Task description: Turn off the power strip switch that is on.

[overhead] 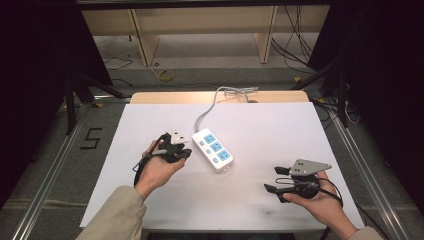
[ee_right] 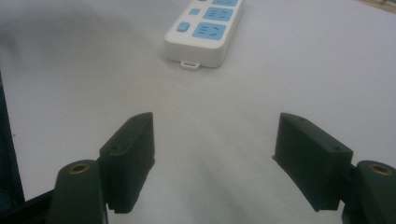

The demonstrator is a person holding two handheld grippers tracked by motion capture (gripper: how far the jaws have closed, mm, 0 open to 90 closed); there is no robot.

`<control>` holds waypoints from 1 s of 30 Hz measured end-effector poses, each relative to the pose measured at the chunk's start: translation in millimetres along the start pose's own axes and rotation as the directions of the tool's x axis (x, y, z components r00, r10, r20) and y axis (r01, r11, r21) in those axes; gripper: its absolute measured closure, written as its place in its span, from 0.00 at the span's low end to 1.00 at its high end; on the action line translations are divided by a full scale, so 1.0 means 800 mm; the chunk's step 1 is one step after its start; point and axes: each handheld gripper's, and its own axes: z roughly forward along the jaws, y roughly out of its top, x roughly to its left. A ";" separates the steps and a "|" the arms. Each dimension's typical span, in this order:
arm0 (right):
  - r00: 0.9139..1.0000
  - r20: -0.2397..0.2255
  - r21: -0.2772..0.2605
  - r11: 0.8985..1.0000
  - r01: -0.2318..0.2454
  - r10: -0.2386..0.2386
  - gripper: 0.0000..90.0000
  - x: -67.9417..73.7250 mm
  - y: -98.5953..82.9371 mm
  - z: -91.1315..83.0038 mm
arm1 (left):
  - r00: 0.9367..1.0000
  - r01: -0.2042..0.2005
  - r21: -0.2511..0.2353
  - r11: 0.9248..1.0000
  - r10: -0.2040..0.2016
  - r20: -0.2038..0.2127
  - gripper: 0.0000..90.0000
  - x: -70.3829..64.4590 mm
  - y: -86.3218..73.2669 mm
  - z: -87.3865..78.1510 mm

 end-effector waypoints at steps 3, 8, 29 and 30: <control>1.000 0.000 0.000 1.000 -0.001 0.001 0.32 0.000 0.000 0.000 | 1.000 0.000 0.002 1.000 0.000 0.001 1.00 0.000 0.002 0.003; 1.000 0.000 -0.001 1.000 0.000 0.000 0.32 0.000 0.000 0.000 | 1.000 -0.002 0.004 1.000 0.002 0.004 1.00 -0.001 0.006 0.006; 1.000 -0.001 0.002 1.000 0.003 -0.003 0.32 0.000 0.000 0.000 | 1.000 -0.001 0.014 1.000 0.001 0.003 1.00 0.000 0.016 0.018; 1.000 -0.001 0.003 1.000 0.004 -0.004 0.32 0.000 0.000 0.000 | 1.000 0.001 0.012 1.000 -0.001 0.003 1.00 0.000 0.017 0.019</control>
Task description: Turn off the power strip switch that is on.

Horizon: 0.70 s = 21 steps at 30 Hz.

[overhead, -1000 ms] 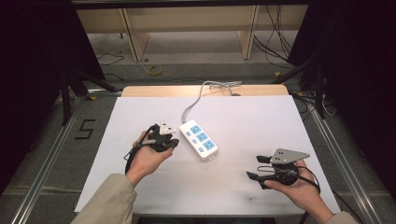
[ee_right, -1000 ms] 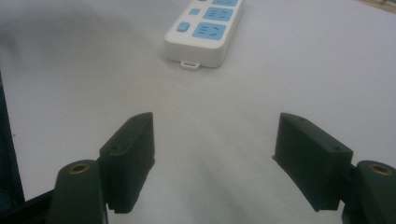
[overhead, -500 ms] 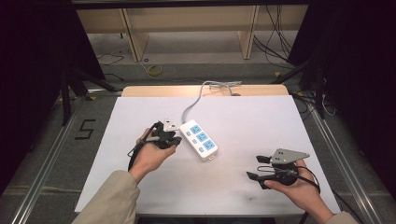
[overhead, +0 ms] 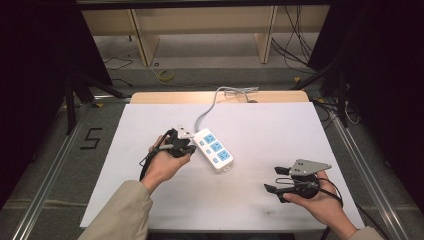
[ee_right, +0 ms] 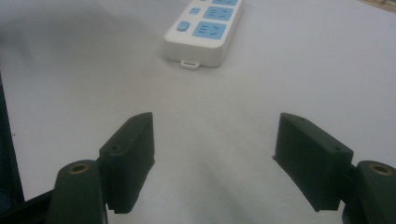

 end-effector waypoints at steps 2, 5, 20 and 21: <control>1.000 0.000 -0.001 1.000 -0.001 0.001 0.32 0.000 0.000 0.000 | 1.000 -0.006 0.005 1.000 0.006 0.001 1.00 0.000 0.001 0.001; 1.000 0.000 -0.002 1.000 -0.003 0.003 0.32 0.000 0.000 0.000 | 1.000 -0.009 0.008 1.000 0.009 0.001 1.00 -0.001 0.002 0.003; 1.000 -0.001 -0.003 1.000 -0.005 0.005 0.32 0.000 0.000 0.001 | 1.000 -0.010 0.012 1.000 0.010 0.007 1.00 -0.002 0.009 0.012; 1.000 -0.001 -0.002 1.000 -0.005 0.005 0.32 0.000 0.000 0.001 | 1.000 -0.010 0.010 1.000 0.010 0.006 1.00 -0.003 0.009 0.013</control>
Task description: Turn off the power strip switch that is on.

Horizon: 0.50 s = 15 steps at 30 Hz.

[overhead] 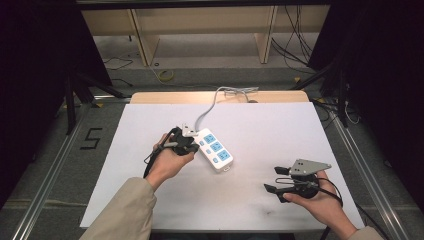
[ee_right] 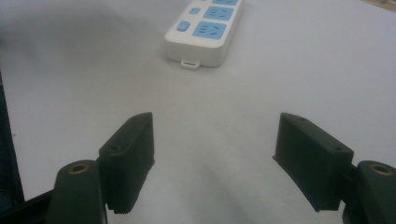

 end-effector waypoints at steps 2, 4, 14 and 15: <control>1.000 0.000 0.000 1.000 0.000 0.000 0.32 0.000 0.000 0.000 | 1.000 -0.004 0.002 1.000 0.004 0.000 1.00 -0.001 0.001 0.002; 1.000 0.000 -0.001 1.000 0.000 0.000 0.32 0.000 0.000 0.000 | 1.000 -0.008 0.004 1.000 0.008 0.000 1.00 -0.002 0.001 0.003; 1.000 -0.002 0.000 1.000 -0.001 0.001 0.32 0.000 0.000 0.000 | 1.000 -0.013 0.006 1.000 0.013 0.000 1.00 -0.004 0.006 0.009; 1.000 -0.002 0.000 1.000 -0.001 0.001 0.32 0.000 0.000 0.000 | 1.000 -0.014 0.009 1.000 0.014 0.000 1.00 -0.004 0.006 0.009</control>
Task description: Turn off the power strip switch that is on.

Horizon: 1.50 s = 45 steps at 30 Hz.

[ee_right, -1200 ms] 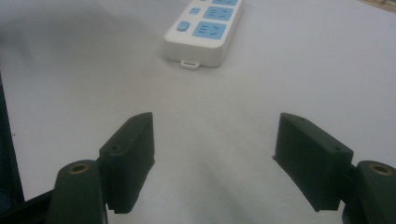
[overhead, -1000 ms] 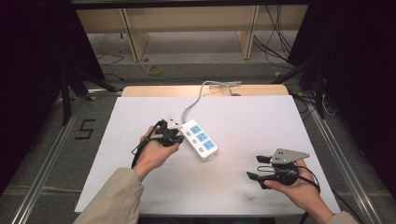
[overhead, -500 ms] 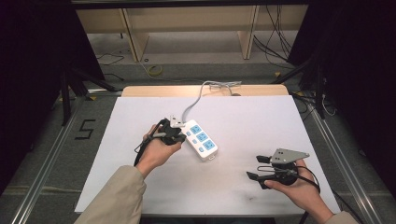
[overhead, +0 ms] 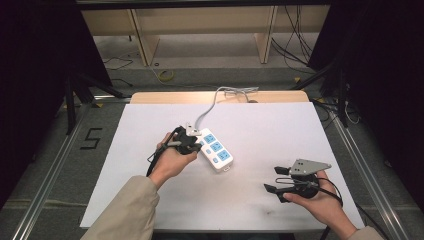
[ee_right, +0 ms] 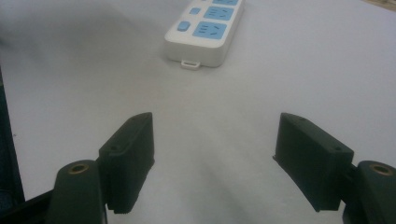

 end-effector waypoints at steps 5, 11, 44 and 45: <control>1.000 0.000 -0.001 1.000 0.001 -0.001 0.32 0.000 0.000 0.000 | 1.000 0.002 -0.001 1.000 -0.002 0.000 1.00 0.000 0.001 0.003; 1.000 -0.004 0.003 1.000 -0.001 0.001 0.32 0.000 0.000 0.000 | 1.000 -0.002 0.004 1.000 0.002 0.003 1.00 0.000 0.002 0.004; 1.000 -0.004 0.006 1.000 -0.001 0.001 0.32 0.001 -0.001 0.000 | 1.000 -0.011 0.023 1.000 0.011 0.021 1.00 -0.007 0.016 0.018; 1.000 -0.005 0.004 1.000 -0.002 0.002 0.32 0.001 -0.001 0.000 | 1.000 -0.010 0.021 1.000 0.010 0.021 1.00 -0.007 0.017 0.019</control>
